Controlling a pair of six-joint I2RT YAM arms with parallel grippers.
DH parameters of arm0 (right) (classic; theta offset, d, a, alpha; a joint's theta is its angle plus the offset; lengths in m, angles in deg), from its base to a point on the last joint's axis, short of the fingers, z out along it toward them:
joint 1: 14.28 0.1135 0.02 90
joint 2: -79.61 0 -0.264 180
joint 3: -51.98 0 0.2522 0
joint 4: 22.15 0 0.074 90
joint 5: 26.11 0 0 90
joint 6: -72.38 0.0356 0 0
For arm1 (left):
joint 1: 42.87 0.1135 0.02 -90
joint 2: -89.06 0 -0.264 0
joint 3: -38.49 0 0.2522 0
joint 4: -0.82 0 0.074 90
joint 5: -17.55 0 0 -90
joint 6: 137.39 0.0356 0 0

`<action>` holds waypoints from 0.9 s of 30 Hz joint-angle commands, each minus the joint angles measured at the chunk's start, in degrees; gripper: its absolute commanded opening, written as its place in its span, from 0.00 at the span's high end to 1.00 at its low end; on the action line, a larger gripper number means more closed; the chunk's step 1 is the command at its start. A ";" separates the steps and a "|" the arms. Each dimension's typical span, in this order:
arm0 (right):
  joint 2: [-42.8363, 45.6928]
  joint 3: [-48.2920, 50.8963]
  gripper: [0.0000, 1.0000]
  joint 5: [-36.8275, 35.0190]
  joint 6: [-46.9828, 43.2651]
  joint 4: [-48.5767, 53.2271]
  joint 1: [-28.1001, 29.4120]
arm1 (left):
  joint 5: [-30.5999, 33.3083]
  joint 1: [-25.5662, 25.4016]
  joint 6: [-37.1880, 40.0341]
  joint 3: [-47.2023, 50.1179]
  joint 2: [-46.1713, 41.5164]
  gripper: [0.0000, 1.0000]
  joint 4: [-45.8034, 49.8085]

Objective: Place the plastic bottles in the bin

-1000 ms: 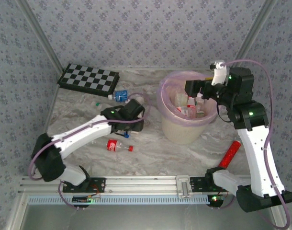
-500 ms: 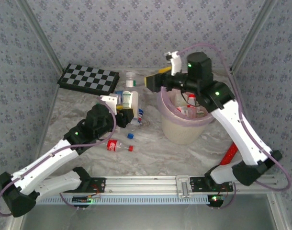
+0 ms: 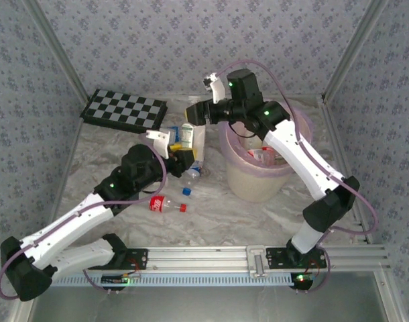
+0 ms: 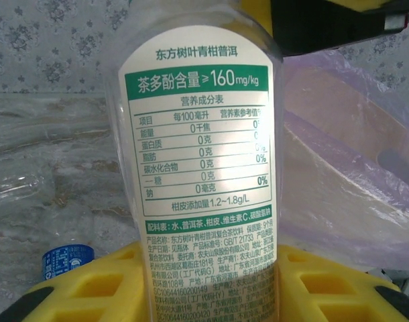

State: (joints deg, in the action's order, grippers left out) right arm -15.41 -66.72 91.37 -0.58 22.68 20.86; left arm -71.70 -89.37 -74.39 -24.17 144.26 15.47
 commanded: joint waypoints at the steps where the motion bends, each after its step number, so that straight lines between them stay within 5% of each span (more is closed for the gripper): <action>1: -0.03 -2.23 0.44 2.09 -0.23 -1.00 -0.11 | -1.13 -0.33 0.47 -0.84 -0.21 0.63 -3.22; 7: 1.85 -3.36 0.67 -0.59 -1.46 -0.46 -0.93 | 1.11 -0.34 -0.20 -0.05 -0.79 0.61 -3.08; 11: 2.85 -6.72 0.73 -1.37 -2.53 0.85 -2.56 | 4.06 -0.34 -0.57 0.05 -0.88 0.24 -2.39; 14: 5.79 -10.01 0.75 -4.53 -4.63 3.09 -4.41 | 6.93 -0.34 -0.77 0.38 -0.25 0.12 -1.07; 21: 17.21 -10.22 0.78 -14.26 -8.92 8.94 -11.14 | 15.66 -0.20 -1.47 -3.29 6.71 0.09 12.05; 27: 23.02 -7.00 0.80 -27.42 -16.72 14.88 -15.66 | 15.18 -0.44 -1.91 -7.12 15.28 0.09 18.11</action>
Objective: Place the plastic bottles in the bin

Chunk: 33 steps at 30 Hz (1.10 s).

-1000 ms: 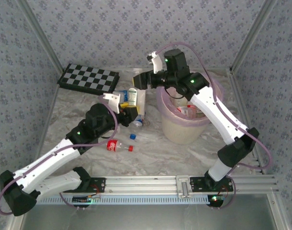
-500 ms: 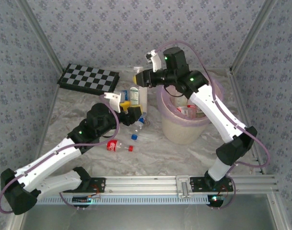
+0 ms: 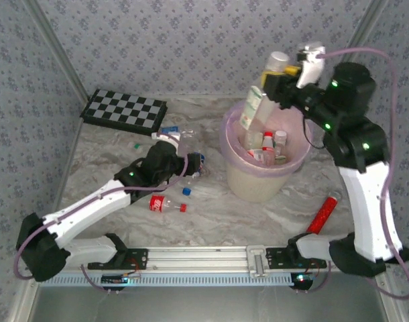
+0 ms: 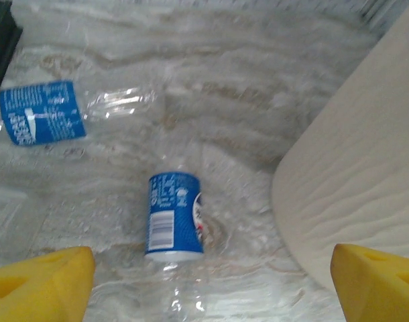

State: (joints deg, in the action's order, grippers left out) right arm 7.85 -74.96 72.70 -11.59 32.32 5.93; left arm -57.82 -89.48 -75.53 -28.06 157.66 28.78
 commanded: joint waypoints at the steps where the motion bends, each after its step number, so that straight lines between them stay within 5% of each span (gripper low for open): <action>1: -0.03 1.75 0.80 -10.92 -6.69 6.41 -1.01 | 1.08 -0.43 -0.78 -3.78 3.18 0.09 5.49; 10: -3.31 8.27 0.82 -17.23 -10.28 10.54 -3.03 | 0.54 -0.85 -0.15 -6.08 10.35 0.11 6.49; 21: -6.47 18.84 0.82 -15.07 -9.66 15.89 -3.43 | 0.20 -1.11 -0.33 -6.70 13.72 0.12 6.98; 33: -9.68 30.50 0.78 -10.84 -6.61 10.29 -5.39 | 0.11 -1.30 -1.13 -6.97 15.71 0.13 7.29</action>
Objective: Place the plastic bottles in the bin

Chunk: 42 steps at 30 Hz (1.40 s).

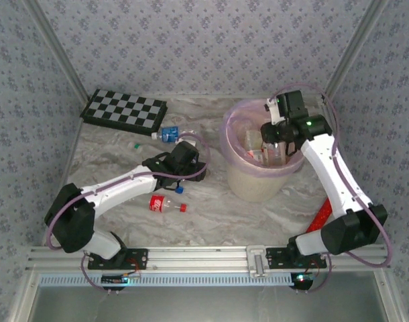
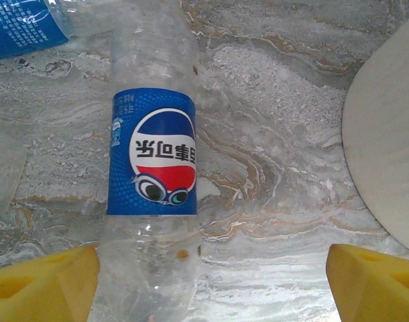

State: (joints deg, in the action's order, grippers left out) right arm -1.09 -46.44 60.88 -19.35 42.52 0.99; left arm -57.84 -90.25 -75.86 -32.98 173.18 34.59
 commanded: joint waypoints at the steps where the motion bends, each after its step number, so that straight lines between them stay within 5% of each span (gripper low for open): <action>1: -0.83 2.94 0.76 0.47 1.69 -0.98 -0.57 | 0.15 -0.61 -0.80 -1.97 0.17 0.13 1.52; 12: 3.87 9.44 0.42 0.52 3.86 -9.27 -1.33 | 1.65 -0.60 -0.97 -1.70 0.59 0.14 1.75; 19: 12.43 7.12 0.00 1.16 5.28 -8.77 -1.91 | 3.80 -0.50 0.50 -2.71 -0.36 0.14 3.85; 33: 31.95 12.62 0.00 6.17 12.86 -19.11 -3.14 | 4.29 2.19 -0.35 -2.29 2.45 0.10 7.28; 42: 36.02 15.84 0.00 6.60 13.91 -21.48 -3.24 | 0.20 4.24 -0.71 -1.48 8.55 0.10 4.45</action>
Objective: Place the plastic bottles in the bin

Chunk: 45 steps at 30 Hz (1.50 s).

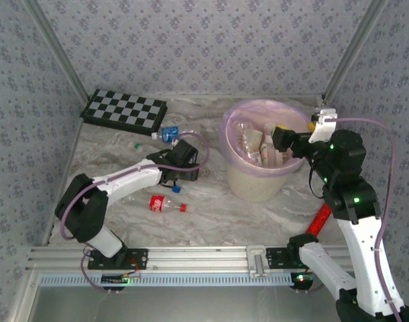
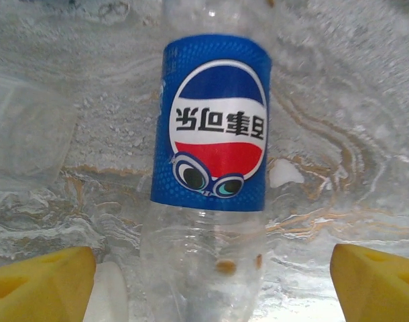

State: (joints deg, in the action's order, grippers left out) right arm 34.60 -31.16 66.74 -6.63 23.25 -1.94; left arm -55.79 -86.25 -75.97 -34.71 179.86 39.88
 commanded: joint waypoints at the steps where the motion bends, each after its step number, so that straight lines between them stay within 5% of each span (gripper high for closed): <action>1: 0.32 0.57 0.00 0.75 0.98 -2.39 -0.30 | -1.84 0.22 -0.60 0.08 2.65 0.10 -0.84; 13: 0.22 4.68 0.00 1.99 1.76 -4.86 -0.30 | 0.67 -1.40 -0.88 -3.39 10.18 0.21 1.98; 20: -2.67 -2.39 0.00 5.68 1.86 -0.18 -0.32 | 0.92 -2.31 -0.95 -4.52 8.71 0.34 1.03; 25: -4.93 -2.74 0.01 11.37 3.77 -0.79 1.23 | -0.64 -2.30 0.33 -2.93 1.93 0.42 -1.74; 36: -19.68 -11.63 0.02 8.05 2.83 -10.52 16.75 | -0.67 -3.32 0.28 9.02 -19.83 0.67 -14.27; 42: -32.54 -21.11 0.05 10.25 2.73 -11.65 23.50 | -8.30 -5.70 -0.51 21.07 -28.11 0.67 -37.18; 45: -38.61 -26.15 0.05 10.30 2.73 -10.32 25.89 | -7.25 -7.22 0.33 22.47 -30.33 0.66 -39.60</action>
State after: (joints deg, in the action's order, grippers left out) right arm -0.50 -52.69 75.90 -3.05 13.26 22.17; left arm -61.41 -92.41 -76.36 -12.74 151.95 10.73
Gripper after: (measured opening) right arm 0.953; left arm 0.553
